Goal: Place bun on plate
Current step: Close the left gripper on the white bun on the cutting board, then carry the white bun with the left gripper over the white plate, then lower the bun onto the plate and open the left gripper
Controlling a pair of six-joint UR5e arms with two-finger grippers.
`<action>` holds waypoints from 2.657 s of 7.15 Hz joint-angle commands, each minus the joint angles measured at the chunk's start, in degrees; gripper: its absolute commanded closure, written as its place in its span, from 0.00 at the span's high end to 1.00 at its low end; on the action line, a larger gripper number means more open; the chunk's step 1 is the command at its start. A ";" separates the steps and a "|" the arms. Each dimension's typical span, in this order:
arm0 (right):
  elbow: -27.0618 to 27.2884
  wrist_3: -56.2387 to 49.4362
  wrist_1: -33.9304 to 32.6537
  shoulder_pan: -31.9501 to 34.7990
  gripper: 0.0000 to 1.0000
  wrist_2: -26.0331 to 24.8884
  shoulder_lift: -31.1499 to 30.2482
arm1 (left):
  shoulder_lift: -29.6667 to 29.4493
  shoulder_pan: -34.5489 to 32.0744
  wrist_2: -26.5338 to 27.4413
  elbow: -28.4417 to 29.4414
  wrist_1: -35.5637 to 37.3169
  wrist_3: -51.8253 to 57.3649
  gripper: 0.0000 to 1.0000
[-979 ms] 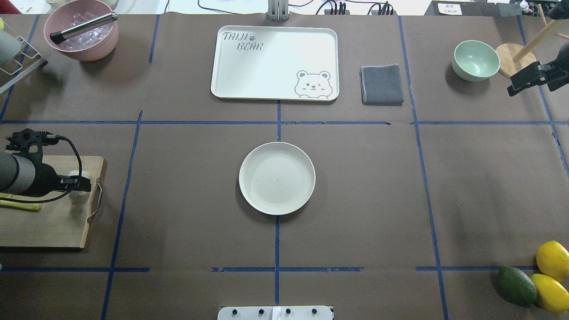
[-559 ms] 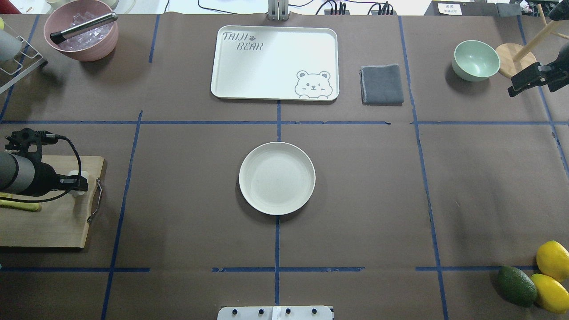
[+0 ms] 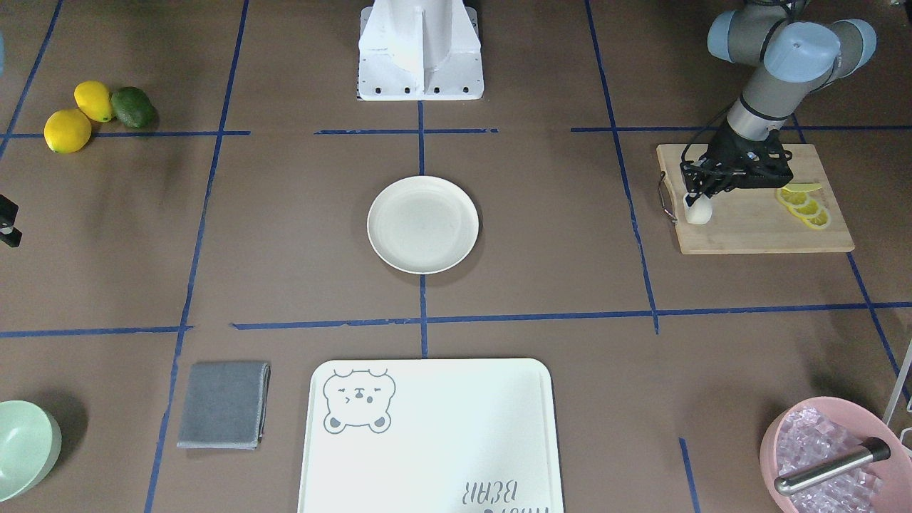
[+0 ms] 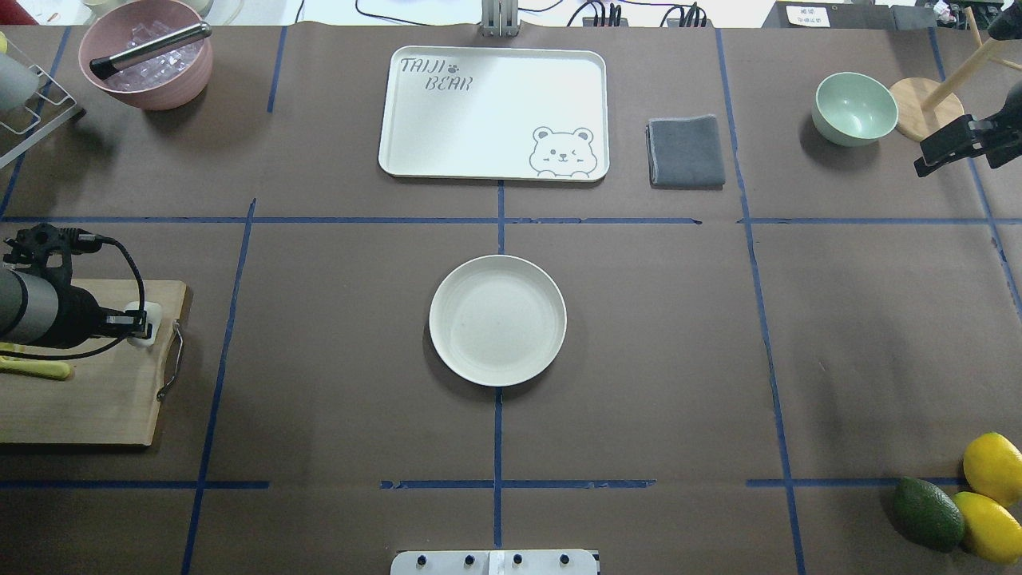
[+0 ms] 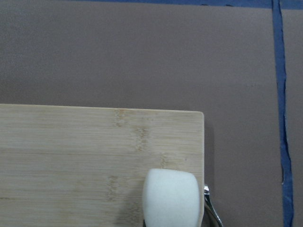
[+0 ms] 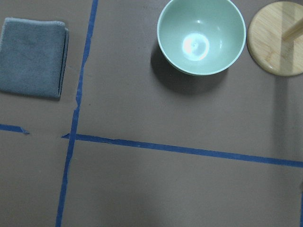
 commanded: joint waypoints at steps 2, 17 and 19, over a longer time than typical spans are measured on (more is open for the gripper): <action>0.01 -3.73 -0.05 2.54 1.00 0.19 -1.69 | -6.51 -1.36 -0.08 -9.86 19.87 -0.09 0.28; -5.97 -27.41 0.47 18.28 1.00 6.16 -11.81 | -57.71 19.56 12.84 23.32 32.27 -21.01 0.34; -5.97 -27.41 0.47 18.28 1.00 6.25 -11.81 | -57.44 19.56 12.75 23.41 32.27 -20.83 0.56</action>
